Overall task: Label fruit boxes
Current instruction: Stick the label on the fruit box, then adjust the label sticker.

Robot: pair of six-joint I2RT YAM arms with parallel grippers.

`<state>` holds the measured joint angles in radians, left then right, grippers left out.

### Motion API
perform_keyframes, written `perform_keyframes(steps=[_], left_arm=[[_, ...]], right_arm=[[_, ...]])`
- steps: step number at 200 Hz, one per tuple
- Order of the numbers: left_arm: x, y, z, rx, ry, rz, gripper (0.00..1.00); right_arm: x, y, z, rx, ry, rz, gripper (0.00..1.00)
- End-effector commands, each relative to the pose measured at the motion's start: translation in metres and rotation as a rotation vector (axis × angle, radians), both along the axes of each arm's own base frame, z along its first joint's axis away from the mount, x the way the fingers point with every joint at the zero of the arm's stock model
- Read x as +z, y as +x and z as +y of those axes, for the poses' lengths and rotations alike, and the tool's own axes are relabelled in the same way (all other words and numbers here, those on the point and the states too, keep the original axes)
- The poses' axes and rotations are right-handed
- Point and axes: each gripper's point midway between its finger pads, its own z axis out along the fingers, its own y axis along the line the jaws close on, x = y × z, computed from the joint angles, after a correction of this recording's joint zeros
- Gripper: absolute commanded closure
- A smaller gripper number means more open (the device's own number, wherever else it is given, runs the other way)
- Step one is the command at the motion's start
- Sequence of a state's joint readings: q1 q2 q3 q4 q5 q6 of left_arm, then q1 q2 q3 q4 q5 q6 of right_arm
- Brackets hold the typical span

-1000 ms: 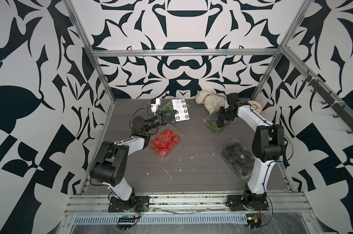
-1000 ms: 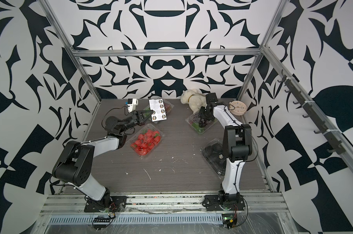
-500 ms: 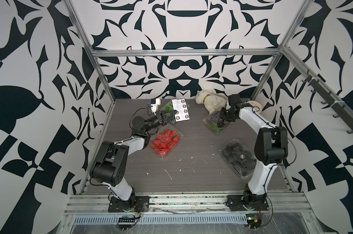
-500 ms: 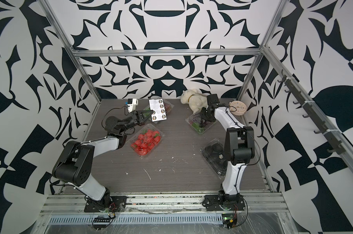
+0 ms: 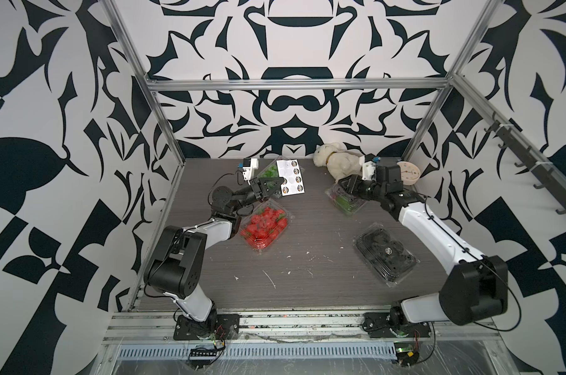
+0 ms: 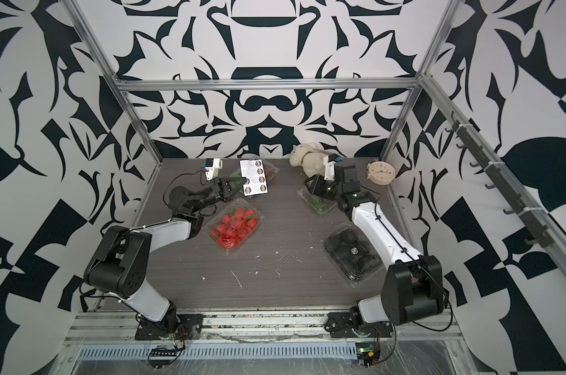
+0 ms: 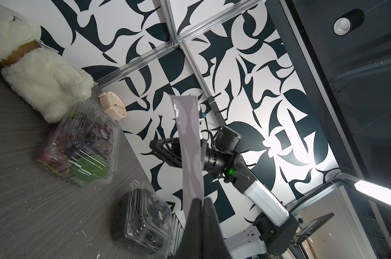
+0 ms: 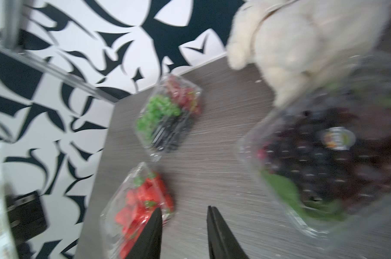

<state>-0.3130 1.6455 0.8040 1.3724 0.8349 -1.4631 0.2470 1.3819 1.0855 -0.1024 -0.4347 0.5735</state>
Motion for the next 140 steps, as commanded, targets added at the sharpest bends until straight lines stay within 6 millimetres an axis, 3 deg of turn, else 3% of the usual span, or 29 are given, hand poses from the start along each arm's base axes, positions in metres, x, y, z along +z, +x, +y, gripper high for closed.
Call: perform_keyframes(steps=[1, 33, 85, 140], left_arm=[[0.012, -0.011, -0.011, -0.040, -0.007, -0.069, 1.00], [0.014, -0.020, -0.024, -0.064, -0.022, -0.057, 1.00], [0.030, -0.035, -0.042, -0.087, -0.072, -0.081, 1.00], [0.043, -0.035, -0.037, -0.044, -0.109, -0.087, 1.00]], right_arm=[[0.069, -0.025, 0.046, 0.181, 0.223, -0.220, 0.53], [0.099, -0.050, 0.070, 0.279, 0.415, -0.293, 0.46], [0.111, -0.061, 0.091, 0.320, 0.603, -0.302, 0.40], [0.115, -0.072, 0.102, 0.362, 0.671, -0.303, 0.54]])
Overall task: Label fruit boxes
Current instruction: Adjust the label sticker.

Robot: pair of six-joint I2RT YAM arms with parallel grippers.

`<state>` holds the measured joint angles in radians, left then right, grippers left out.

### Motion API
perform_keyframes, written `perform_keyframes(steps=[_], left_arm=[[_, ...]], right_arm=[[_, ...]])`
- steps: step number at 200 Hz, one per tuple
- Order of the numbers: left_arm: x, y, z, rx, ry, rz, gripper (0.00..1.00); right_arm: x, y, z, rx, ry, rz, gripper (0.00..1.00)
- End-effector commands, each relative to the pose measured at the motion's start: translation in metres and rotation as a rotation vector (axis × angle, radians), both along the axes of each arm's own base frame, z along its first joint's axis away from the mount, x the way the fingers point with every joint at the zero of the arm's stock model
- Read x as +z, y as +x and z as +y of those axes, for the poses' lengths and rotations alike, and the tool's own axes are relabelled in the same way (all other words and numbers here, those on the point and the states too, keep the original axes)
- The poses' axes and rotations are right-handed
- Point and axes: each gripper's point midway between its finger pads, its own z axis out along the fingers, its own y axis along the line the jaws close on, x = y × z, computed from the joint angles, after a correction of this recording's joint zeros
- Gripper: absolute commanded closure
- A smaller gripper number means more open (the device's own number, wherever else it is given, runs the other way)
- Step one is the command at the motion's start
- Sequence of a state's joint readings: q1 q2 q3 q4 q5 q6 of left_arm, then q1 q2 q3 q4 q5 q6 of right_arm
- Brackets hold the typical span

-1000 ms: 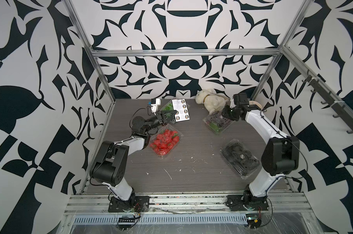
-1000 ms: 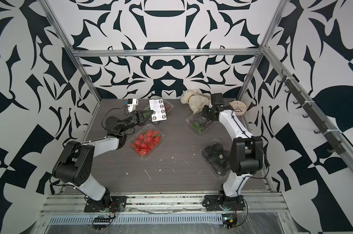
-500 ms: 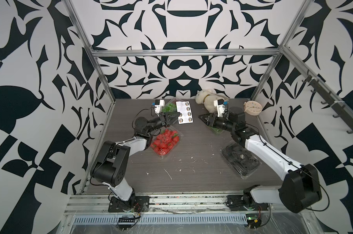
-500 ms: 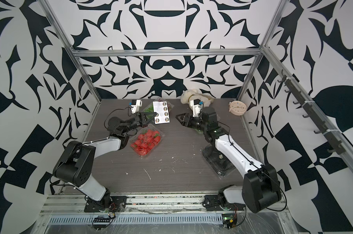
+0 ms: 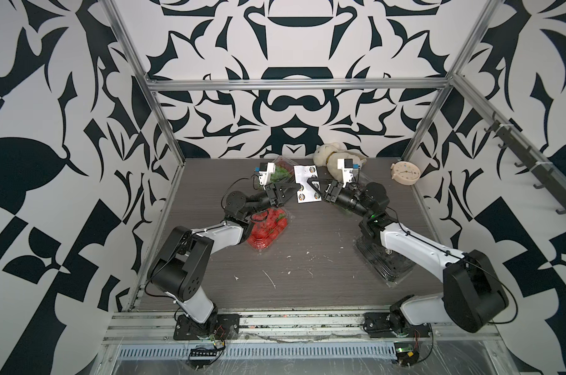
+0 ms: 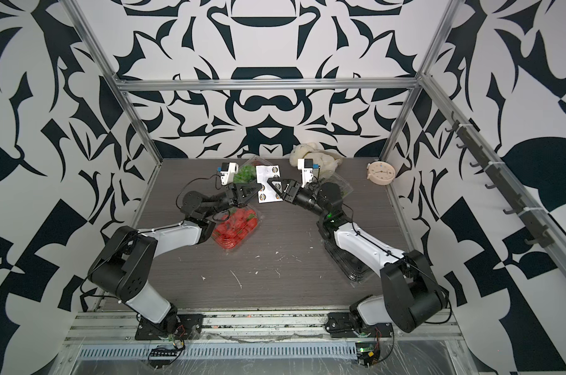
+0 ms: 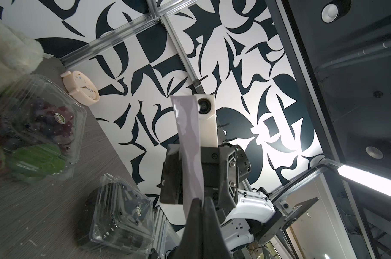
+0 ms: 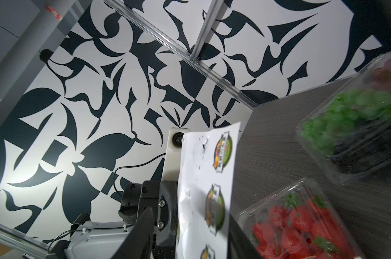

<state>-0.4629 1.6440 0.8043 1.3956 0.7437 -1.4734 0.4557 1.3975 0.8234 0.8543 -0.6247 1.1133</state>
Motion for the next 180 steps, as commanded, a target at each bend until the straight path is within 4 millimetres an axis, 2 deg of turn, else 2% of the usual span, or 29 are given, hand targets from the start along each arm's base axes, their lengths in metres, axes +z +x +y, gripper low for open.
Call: perform_keyframes(steps=[1, 19, 30, 43, 57, 115, 166, 175, 180], left_arm=[[0.033, -0.005, 0.007, 0.030, -0.063, -0.086, 1.00], [0.035, -0.005, 0.008, 0.033, -0.069, -0.084, 1.00], [0.036, -0.005, 0.008, 0.034, -0.071, -0.087, 1.00], [0.038, -0.005, 0.008, 0.036, -0.073, -0.089, 1.00], [0.039, -0.005, 0.008, 0.035, -0.075, -0.090, 1.00], [0.040, -0.006, 0.007, 0.023, -0.073, -0.094, 1.00], [0.040, -0.007, 0.008, 0.023, -0.073, -0.093, 1.00], [0.041, -0.007, 0.008, 0.023, -0.075, -0.091, 1.00], [0.041, -0.007, 0.008, 0.024, -0.077, -0.090, 1.00]], right_arm=[[0.034, -0.014, -0.001, 0.027, 0.085, -0.102, 0.55], [0.035, -0.018, 0.002, 0.043, 0.081, -0.108, 0.59], [0.036, -0.018, 0.003, 0.047, 0.076, -0.109, 0.67], [0.033, -0.018, 0.005, 0.052, 0.064, -0.104, 0.71], [0.031, -0.017, 0.006, 0.057, 0.051, -0.099, 0.80], [0.027, -0.017, 0.017, 0.090, 0.018, -0.088, 0.77], [0.030, -0.019, 0.019, 0.093, 0.018, -0.102, 0.92], [0.031, -0.020, 0.020, 0.097, 0.018, -0.106, 1.00], [0.030, -0.020, 0.020, 0.097, 0.016, -0.105, 1.00]])
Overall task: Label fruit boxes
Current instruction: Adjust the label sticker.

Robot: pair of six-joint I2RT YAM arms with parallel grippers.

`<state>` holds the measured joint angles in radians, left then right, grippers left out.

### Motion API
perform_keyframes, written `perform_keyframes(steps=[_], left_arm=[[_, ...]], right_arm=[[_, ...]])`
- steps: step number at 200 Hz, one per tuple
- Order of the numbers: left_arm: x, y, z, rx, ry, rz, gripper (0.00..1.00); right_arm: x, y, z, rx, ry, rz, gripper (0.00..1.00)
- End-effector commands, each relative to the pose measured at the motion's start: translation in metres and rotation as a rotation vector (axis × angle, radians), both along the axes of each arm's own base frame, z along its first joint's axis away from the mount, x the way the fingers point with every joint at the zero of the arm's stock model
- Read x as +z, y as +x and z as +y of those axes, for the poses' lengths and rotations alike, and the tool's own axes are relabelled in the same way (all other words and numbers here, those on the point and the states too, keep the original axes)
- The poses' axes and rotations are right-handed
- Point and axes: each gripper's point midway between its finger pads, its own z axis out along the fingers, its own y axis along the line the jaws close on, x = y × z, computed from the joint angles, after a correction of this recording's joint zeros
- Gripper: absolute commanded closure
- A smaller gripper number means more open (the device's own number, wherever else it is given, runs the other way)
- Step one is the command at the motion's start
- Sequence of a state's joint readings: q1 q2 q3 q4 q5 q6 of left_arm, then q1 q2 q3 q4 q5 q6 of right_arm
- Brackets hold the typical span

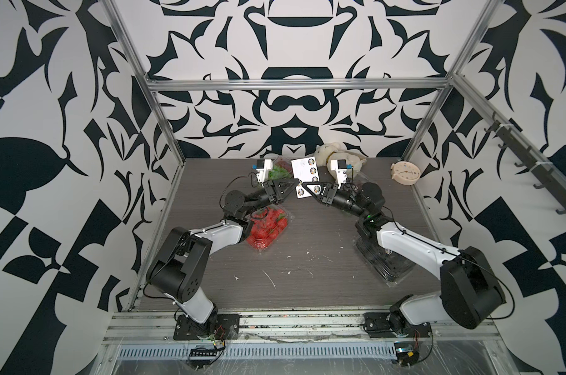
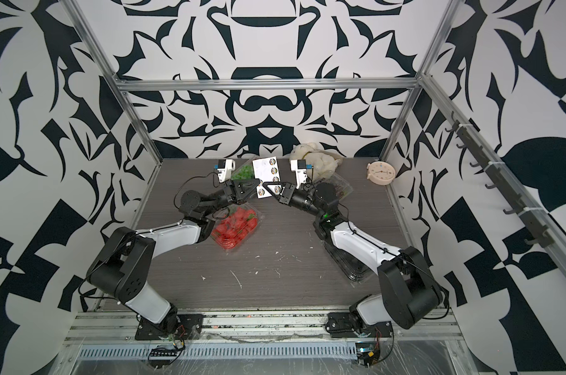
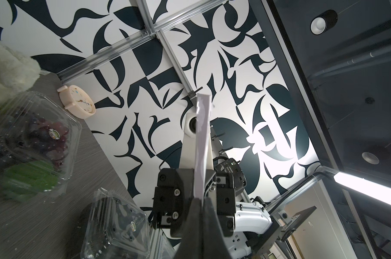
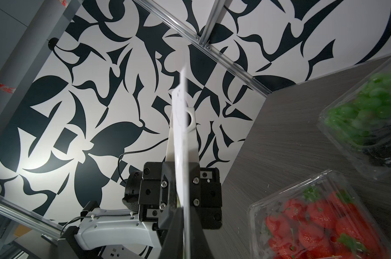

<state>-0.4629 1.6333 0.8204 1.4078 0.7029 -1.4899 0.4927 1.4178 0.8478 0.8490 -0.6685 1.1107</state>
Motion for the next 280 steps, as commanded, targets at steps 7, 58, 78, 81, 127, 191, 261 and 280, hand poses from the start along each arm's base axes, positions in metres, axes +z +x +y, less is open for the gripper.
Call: perform_keyframes(steps=[7, 58, 78, 81, 127, 191, 261, 280], left_arm=[[0.026, -0.011, 0.004, -0.007, -0.036, -0.080, 1.00], [0.027, -0.013, 0.000, -0.029, -0.040, -0.064, 1.00], [0.028, -0.017, -0.005, -0.051, -0.039, -0.067, 1.00], [0.029, -0.018, -0.006, -0.054, -0.040, -0.067, 1.00], [0.025, -0.015, -0.008, -0.051, -0.038, -0.058, 1.00], [0.032, -0.010, 0.003, -0.033, -0.047, -0.059, 1.00], [0.030, -0.006, 0.006, -0.025, -0.044, -0.050, 1.00], [0.030, -0.005, 0.007, -0.022, -0.044, -0.050, 1.00]], right_arm=[[0.029, -0.007, 0.001, 0.015, 0.028, -0.100, 1.00], [0.030, -0.009, 0.002, 0.012, 0.025, -0.120, 1.00], [0.030, -0.010, 0.003, 0.016, 0.023, -0.128, 1.00], [0.031, -0.010, 0.004, 0.017, 0.024, -0.130, 1.00], [0.034, -0.015, 0.003, 0.025, 0.039, -0.153, 1.00], [0.030, -0.018, -0.002, 0.017, 0.029, -0.161, 0.92], [0.026, -0.016, -0.005, 0.008, 0.023, -0.154, 0.87], [0.026, -0.015, -0.006, 0.006, 0.023, -0.155, 0.91]])
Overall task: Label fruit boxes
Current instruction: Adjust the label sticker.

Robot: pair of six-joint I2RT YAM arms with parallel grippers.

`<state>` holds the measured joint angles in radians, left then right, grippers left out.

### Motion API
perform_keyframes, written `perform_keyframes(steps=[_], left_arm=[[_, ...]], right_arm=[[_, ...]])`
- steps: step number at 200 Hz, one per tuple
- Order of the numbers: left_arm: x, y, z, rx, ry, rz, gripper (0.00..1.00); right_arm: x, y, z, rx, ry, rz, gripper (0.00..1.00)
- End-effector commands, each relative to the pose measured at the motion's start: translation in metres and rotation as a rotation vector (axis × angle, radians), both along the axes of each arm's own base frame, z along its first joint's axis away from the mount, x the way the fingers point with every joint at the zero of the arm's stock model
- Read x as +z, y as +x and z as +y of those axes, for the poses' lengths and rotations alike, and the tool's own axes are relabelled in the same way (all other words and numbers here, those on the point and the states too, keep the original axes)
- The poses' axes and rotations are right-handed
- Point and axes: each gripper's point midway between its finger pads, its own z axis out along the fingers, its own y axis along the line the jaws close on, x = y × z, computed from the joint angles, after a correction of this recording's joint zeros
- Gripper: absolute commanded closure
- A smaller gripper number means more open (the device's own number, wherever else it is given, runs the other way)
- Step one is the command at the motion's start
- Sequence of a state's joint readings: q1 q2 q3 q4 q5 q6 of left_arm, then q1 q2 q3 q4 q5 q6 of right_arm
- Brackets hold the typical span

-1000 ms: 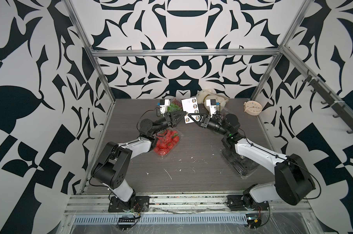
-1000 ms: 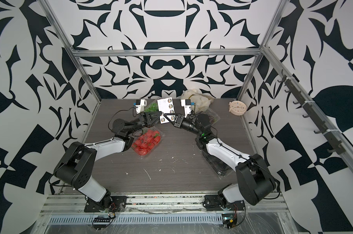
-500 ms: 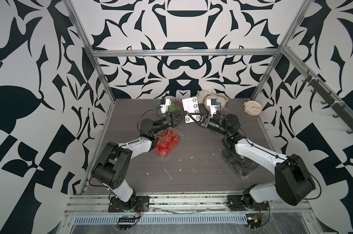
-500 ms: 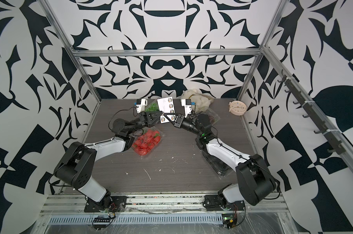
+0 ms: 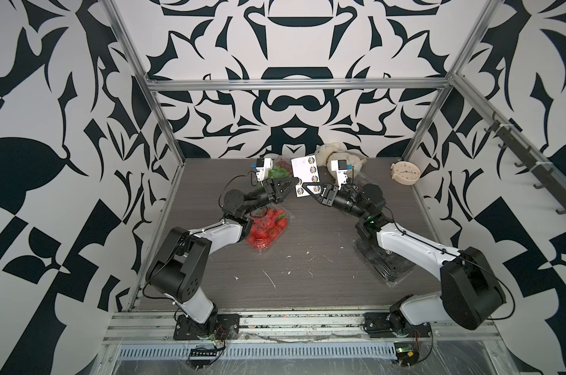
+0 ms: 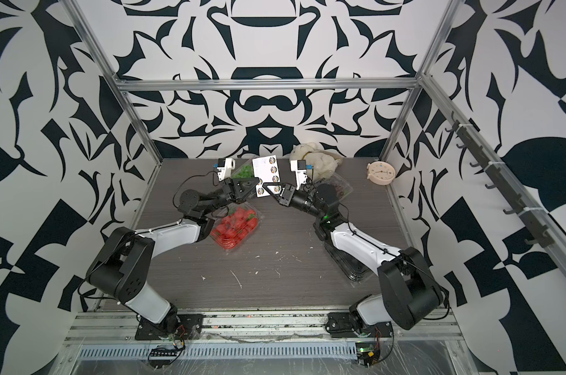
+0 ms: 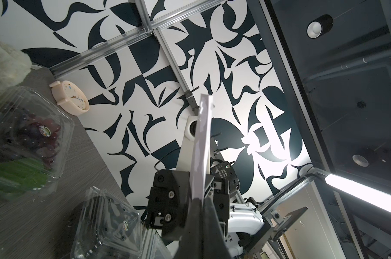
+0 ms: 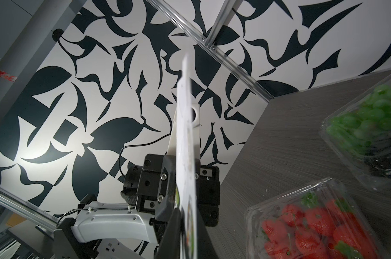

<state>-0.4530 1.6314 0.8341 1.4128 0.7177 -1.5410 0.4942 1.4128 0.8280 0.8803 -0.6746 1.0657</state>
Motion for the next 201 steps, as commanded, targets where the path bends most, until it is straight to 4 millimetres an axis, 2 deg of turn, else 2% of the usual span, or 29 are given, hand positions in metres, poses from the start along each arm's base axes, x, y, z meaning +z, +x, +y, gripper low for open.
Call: perform_keyframes(steps=[1, 19, 42, 51, 59, 201], left_arm=[[0.024, -0.005, 0.005, 0.000, -0.031, -0.075, 1.00], [0.024, -0.005, 0.004, -0.009, -0.027, -0.076, 1.00], [0.023, -0.007, 0.001, -0.024, -0.021, -0.080, 1.00], [0.023, -0.009, -0.001, -0.033, -0.019, -0.084, 0.88], [0.023, -0.011, -0.003, -0.039, -0.016, -0.088, 0.85], [0.003, -0.009, -0.008, -0.040, 0.015, -0.071, 0.83]], right_arm=[[0.026, -0.011, -0.005, 0.007, 0.033, -0.100, 0.92], [0.025, -0.010, -0.005, 0.006, 0.028, -0.097, 1.00], [0.027, -0.010, -0.005, 0.006, 0.028, -0.105, 1.00], [0.029, -0.010, -0.004, 0.008, 0.028, -0.110, 1.00], [0.029, -0.010, -0.004, 0.010, 0.028, -0.111, 1.00], [0.035, -0.009, -0.005, 0.005, 0.044, -0.099, 1.00]])
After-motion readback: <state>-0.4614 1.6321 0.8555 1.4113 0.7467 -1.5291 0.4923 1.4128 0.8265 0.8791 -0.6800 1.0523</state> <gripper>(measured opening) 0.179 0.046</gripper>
